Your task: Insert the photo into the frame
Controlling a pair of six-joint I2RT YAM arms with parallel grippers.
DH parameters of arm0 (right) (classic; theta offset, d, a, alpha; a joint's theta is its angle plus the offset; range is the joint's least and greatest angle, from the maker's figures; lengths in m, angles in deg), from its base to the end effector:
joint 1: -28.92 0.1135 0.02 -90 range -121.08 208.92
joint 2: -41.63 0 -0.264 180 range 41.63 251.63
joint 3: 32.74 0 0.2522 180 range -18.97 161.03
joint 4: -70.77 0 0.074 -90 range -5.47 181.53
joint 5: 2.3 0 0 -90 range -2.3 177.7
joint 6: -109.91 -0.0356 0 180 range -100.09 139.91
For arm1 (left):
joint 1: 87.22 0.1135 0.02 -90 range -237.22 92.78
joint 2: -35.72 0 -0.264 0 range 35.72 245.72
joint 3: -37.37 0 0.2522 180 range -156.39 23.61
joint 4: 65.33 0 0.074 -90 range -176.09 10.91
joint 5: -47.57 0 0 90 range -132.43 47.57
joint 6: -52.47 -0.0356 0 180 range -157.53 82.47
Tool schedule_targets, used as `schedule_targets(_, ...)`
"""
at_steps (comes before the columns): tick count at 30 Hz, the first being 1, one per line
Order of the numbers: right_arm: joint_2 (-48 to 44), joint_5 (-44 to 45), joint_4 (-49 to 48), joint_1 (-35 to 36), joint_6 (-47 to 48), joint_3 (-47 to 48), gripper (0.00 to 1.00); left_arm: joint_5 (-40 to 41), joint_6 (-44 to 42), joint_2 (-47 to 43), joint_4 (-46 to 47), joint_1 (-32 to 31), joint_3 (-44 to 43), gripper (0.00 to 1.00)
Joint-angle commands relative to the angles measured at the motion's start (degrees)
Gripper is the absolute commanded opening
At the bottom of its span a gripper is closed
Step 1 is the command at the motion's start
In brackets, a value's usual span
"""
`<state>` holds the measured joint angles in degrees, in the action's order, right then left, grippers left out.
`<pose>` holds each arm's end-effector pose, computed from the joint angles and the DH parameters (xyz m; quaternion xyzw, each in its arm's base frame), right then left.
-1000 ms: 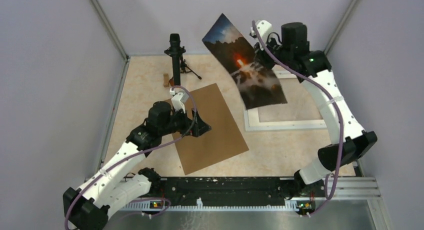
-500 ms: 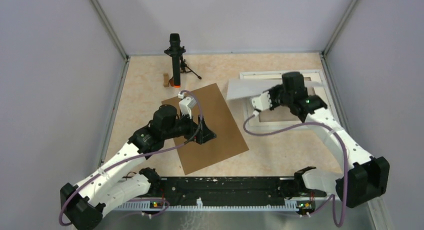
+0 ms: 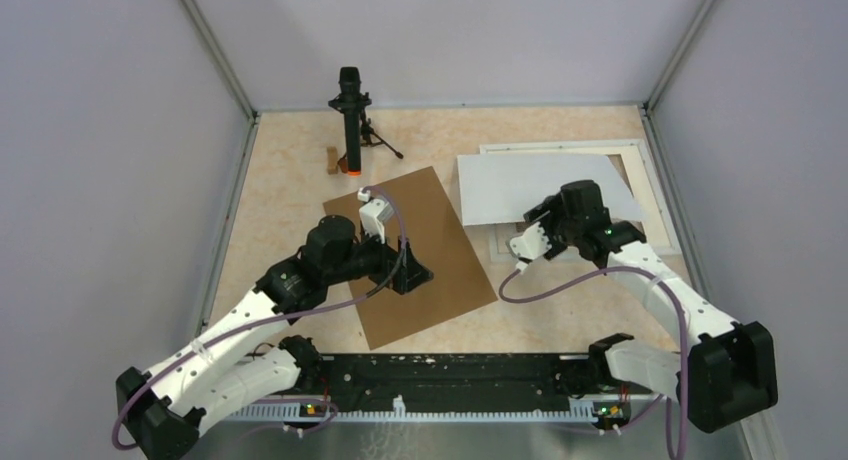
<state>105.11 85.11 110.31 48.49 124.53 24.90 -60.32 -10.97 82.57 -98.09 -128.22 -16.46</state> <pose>0.2161 0.0785 0.2461 -0.8214 0.4253 -0.2411 0.2938 0.1339 -0.1309 0.2898 0.1872 0.8197 -0.4014 0.3632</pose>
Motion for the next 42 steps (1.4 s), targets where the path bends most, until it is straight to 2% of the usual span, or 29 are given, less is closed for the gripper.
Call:
schedule_targets(1,-3.9,-2.2,6.9,0.3,-4.3,0.2,0.96,2.3,-2.1,-0.8,0.7,-1.0,-0.3,0.98)
schedule_targets(4,-6.6,-7.2,14.9,3.8,-15.7,4.9,0.99,3.2,-2.7,-0.2,0.5,-1.3,-1.0,0.98)
schedule_targets(8,-5.8,-16.5,27.2,7.5,-33.2,16.3,0.99,4.3,-3.3,1.5,0.7,-1.7,-2.2,0.98)
schedule_targets(10,-5.5,-23.2,26.3,8.0,-46.7,19.5,0.99,4.5,-3.2,2.5,0.9,-1.7,-2.8,0.98)
schedule_targets(12,-6.3,-26.2,13.5,8.0,-70.9,17.9,0.99,5.0,-3.0,3.9,1.3,-1.7,-3.4,0.98)
schedule_targets(14,-7.8,-15.9,-6.7,8.0,-103.2,11.8,0.99,5.5,-2.8,5.2,2.3,-1.6,-3.9,0.98)
schedule_targets(15,-8.1,-8.7,-12.3,8.0,-121.3,8.7,0.99,5.9,-2.6,6.0,2.7,-1.6,-4.4,0.98)
schedule_targets(16,-7.9,-5.2,-16.1,7.8,-137.4,6.0,0.99,6.0,-2.3,7.0,3.5,-1.6,-4.8,0.98)
schedule_targets(19,-5.8,-3.0,-30.6,7.4,-152.4,-3.1,0.99,3.1,0.1,11.2,5.0,0.1,-6.3,0.98)
schedule_targets(20,-5.3,0.7,-30.1,6.6,-155.2,-4.2,0.99,0.7,1.5,12.8,5.5,1.1,-6.6,0.98)
schedule_targets(23,-4.9,7.0,-29.1,1.6,-153.5,-5.5,0.99,-7.6,7.6,18.4,8.7,5.4,-6.5,0.98)
schedule_targets(26,-1.9,5.7,-27.5,-3.9,-147.5,-4.6,0.99,-18.5,16.4,27.1,14.5,10.0,-6.5,0.98)
schedule_targets(28,1.0,4.5,-21.4,-6.1,-144.2,-0.7,0.99,-25.3,20.8,33.3,20.8,12.6,-7.2,0.98)
schedule_targets(32,3.5,-0.9,-14.3,-6.6,-137.2,4.3,0.99,-22.0,22.9,46.2,23.7,13.0,-13.1,0.95)
schedule_targets(37,-2.3,-2.8,-9.5,-6.6,-133.4,5.0,0.99,-21.2,29.3,58.7,31.1,13.5,-16.9,0.81)
schedule_targets(41,-7.8,-4.1,-7.7,-6.6,-131.4,4.1,0.99,-19.2,31.5,63.6,33.7,13.6,-19.0,0.75)
schedule_targets(42,-8.8,-4.1,-7.1,-6.6,-130.8,4.3,0.99,-18.5,31.7,64.3,33.7,13.6,-19.3,0.71)
